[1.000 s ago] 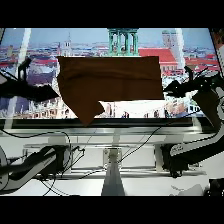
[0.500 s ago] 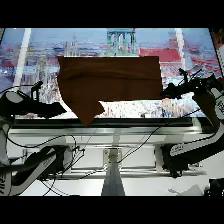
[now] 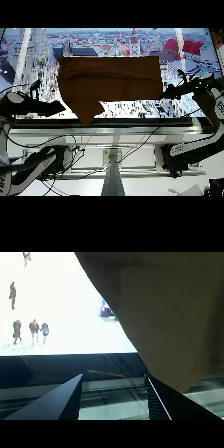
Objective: Fold the clothes and pants, and hang the long-sleeved shirts on hangers.
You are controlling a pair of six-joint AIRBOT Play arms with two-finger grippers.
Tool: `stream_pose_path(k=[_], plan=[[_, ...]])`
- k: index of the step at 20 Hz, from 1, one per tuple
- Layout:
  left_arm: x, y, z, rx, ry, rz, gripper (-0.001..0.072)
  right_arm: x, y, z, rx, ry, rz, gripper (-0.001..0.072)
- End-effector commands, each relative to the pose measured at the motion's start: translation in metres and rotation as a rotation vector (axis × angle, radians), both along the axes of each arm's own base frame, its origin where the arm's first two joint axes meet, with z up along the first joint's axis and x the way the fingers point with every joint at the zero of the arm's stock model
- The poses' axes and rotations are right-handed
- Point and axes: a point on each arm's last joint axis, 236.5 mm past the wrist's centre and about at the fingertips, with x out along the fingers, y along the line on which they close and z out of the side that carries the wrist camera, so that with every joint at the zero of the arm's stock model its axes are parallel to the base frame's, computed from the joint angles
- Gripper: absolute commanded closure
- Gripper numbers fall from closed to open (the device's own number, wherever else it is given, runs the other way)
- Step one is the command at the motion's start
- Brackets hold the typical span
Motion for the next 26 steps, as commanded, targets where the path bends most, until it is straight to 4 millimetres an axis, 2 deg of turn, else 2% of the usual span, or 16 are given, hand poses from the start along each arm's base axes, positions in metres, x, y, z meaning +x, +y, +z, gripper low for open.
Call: stream_pose_path(k=[1,3,5,11,13,16,17,18,21,23,26], plan=[[0.009,0.005,-0.011,0.012,-0.002,0.023,0.0284,0.0,0.0,0.0,0.002,-0.001,0.001,0.0699],[0.014,0.005,-0.02,0.001,0.009,0.044,0.0285,0.0,0.0,0.0,0.002,-0.001,0.0,0.0699],[0.016,-0.006,-0.029,-0.06,0.04,0.058,0.0286,0.0,0.0,0.0,0.001,-0.002,0.0,0.0699],[0.009,-0.061,-0.051,-0.226,0.133,-0.037,0.0301,0.002,0.001,0.001,0.004,-0.004,-0.007,0.0699],[0.005,-0.072,-0.054,-0.237,0.15,-0.067,0.0494,0.002,0.001,0.001,0.004,-0.004,-0.008,0.07],[0.003,-0.076,-0.055,-0.232,0.13,-0.121,0.0518,0.002,0.001,0.001,0.002,-0.006,-0.009,0.0699],[0.004,-0.076,-0.055,-0.23,0.122,-0.132,0.0602,0.003,0.001,0.001,0.003,-0.006,-0.009,0.07],[0.004,-0.076,-0.054,-0.23,0.112,-0.147,0.0638,0.003,0.001,0.002,0.007,-0.008,-0.01,0.07],[0.003,-0.079,-0.049,-0.245,0.085,-0.22,0.0639,0.012,0.007,0.009,0.044,-0.028,-0.037,0.07],[0.006,-0.082,-0.043,-0.258,0.057,-0.262,0.0686,0.017,0.012,0.014,0.072,-0.045,-0.054,0.07],[0.033,-0.087,-0.024,-0.282,-0.027,-0.269,0.0686,0.028,0.02,0.026,0.125,-0.094,-0.072,0.07]])
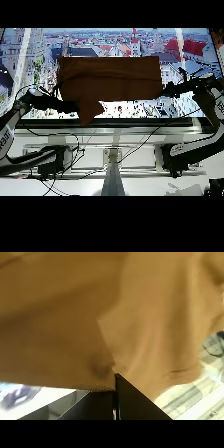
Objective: Fold the clothes and pants, and hang the long-sleeved shirts on hangers.
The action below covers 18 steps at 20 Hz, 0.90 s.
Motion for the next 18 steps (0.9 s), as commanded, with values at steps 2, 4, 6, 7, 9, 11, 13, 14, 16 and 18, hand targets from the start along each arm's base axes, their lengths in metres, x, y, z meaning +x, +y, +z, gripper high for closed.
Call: stream_pose_path(k=[2,4,6,7,9,11,13,14,16,18], plan=[[0.051,-0.011,0.042,-0.074,-0.155,0.016,0.0687,0.028,0.016,0.034,0.113,-0.119,-0.064,0.07],[0.096,-0.012,0.077,-0.109,-0.281,0.084,0.0686,0.054,0.025,0.068,0.212,-0.212,-0.149,0.07],[0.149,-0.003,0.114,-0.109,-0.439,0.194,0.0687,0.084,0.028,0.104,0.315,-0.296,-0.268,0.07],[0.175,0.005,0.131,-0.1,-0.519,0.265,0.0687,0.096,0.031,0.115,0.348,-0.325,-0.315,0.0701],[0.215,0.026,0.158,-0.075,-0.64,0.413,0.0687,0.12,0.043,0.131,0.378,-0.371,-0.393,0.0701],[0.242,0.053,0.173,-0.041,-0.722,0.566,0.0688,0.146,0.058,0.134,0.351,-0.407,-0.476,0.0701],[0.257,0.076,0.176,-0.005,-0.76,0.671,0.0689,0.172,0.065,0.132,0.294,-0.442,-0.57,0.0701],[0.261,0.082,0.171,0.009,-0.759,0.699,0.0689,0.185,0.063,0.132,0.246,-0.472,-0.606,0.0701],[0.268,0.086,0.152,0.018,-0.726,0.716,0.0689,0.208,0.056,0.14,0.161,-0.54,-0.676,0.0701],[0.278,0.083,0.132,0.013,-0.685,0.722,0.0688,0.23,0.04,0.145,0.057,-0.601,-0.777,0.0701]])
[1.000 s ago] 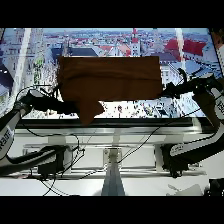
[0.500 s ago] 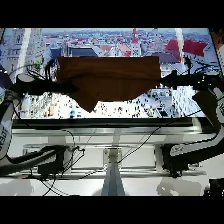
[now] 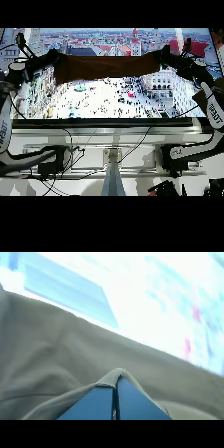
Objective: Fold the clothes and pants, and hang the long-sleeved shirts on hangers.
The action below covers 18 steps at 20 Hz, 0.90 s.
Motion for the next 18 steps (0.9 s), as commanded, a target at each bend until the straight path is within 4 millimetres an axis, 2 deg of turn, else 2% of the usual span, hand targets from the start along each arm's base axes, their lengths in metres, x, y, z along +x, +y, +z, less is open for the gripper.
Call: stream_pose_path(k=[1,4,7,10,13,14,15,16,17,18], plan=[[0.025,0.009,-0.021,-0.037,0.02,0.076,0.0688,0.043,-0.031,0.009,-0.13,-0.041,-0.27,0.0701],[0.05,0.0,-0.03,-0.046,0.019,0.06,0.0688,0.061,-0.038,0.003,-0.189,-0.047,-0.358,0.0701],[0.067,-0.01,-0.043,-0.04,0.023,0.048,0.0687,0.076,-0.042,-0.02,-0.223,-0.022,-0.399,0.0701],[0.071,-0.008,-0.059,-0.038,0.045,0.064,0.0687,0.084,-0.054,-0.044,-0.193,0.033,-0.47,0.0701],[0.071,-0.006,-0.062,-0.034,0.048,0.07,0.0686,0.09,-0.053,-0.054,-0.136,0.066,-0.492,0.07],[0.071,-0.006,-0.062,-0.034,0.048,0.069,0.0643,0.09,-0.051,-0.055,-0.14,0.065,-0.484,0.058],[0.071,-0.007,-0.062,-0.035,0.049,0.066,0.0437,0.089,-0.045,-0.055,-0.145,0.059,-0.45,0.022],[0.071,-0.007,-0.062,-0.035,0.049,0.065,0.0065,0.088,-0.039,-0.054,-0.163,0.05,-0.413,-0.0002],[0.07,-0.008,-0.062,-0.037,0.05,0.062,-0.0012,0.086,-0.034,-0.054,-0.18,0.042,-0.378,0.0008],[0.07,-0.006,-0.062,-0.04,0.051,0.061,-0.0013,0.085,-0.03,-0.054,-0.186,0.039,-0.352,0.0009]])
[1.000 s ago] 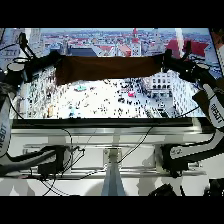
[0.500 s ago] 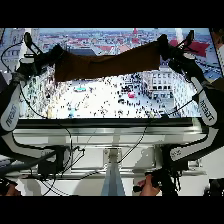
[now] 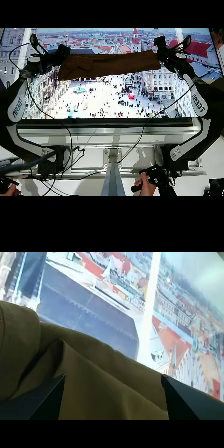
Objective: Fold the clothes and pants, and hang the long-sleeved shirts on hangers.
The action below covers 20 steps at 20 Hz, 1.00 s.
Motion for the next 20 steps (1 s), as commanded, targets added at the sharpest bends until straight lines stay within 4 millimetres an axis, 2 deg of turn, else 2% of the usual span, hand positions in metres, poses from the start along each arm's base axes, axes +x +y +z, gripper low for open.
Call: stream_pose_path(k=[1,4,6,7,8,9,11,13,14,15,18,20], plan=[[-0.001,0.002,-0.001,-0.009,0.005,-0.01,-0.0013,-0.004,0.017,-0.003,-0.023,0.004,0.095,0.001],[-0.007,0.013,-0.001,-0.046,0.025,-0.031,-0.001,-0.008,0.023,-0.005,-0.048,0.009,0.153,0.0013],[-0.016,0.033,-0.005,-0.046,0.048,-0.055,-0.0007,-0.014,0.02,-0.009,-0.073,0.02,0.212,0.0018],[-0.023,0.046,-0.009,-0.017,0.069,-0.087,0.0017,-0.018,0.018,-0.011,-0.069,0.028,0.246,0.0018],[-0.032,0.059,-0.014,0.005,0.101,-0.12,0.0143,-0.023,0.016,-0.012,-0.048,0.036,0.282,0.0018],[-0.041,0.069,-0.02,0.027,0.138,-0.141,0.0197,-0.028,0.013,-0.012,-0.032,0.044,0.315,0.0018],[-0.055,0.083,-0.034,0.069,0.208,-0.18,0.0194,-0.038,0.008,-0.013,-0.005,0.059,0.371,0.0019],[-0.061,0.085,-0.048,0.068,0.262,-0.193,0.017,-0.048,0.007,-0.011,0.035,0.067,0.42,0.0018],[-0.062,0.084,-0.055,0.068,0.281,-0.21,0.0081,-0.053,0.01,-0.01,0.054,0.07,0.451,0.0017],[-0.063,0.078,-0.063,0.038,0.305,-0.232,0.0049,-0.058,0.013,-0.009,0.068,0.074,0.479,0.0016],[-0.064,0.063,-0.079,-0.014,0.357,-0.311,-0.0013,-0.073,0.029,-0.009,0.086,0.09,0.567,0.0016],[-0.057,0.058,-0.082,-0.001,0.339,-0.33,-0.0013,-0.078,0.035,-0.009,0.092,0.096,0.596,0.0018]])
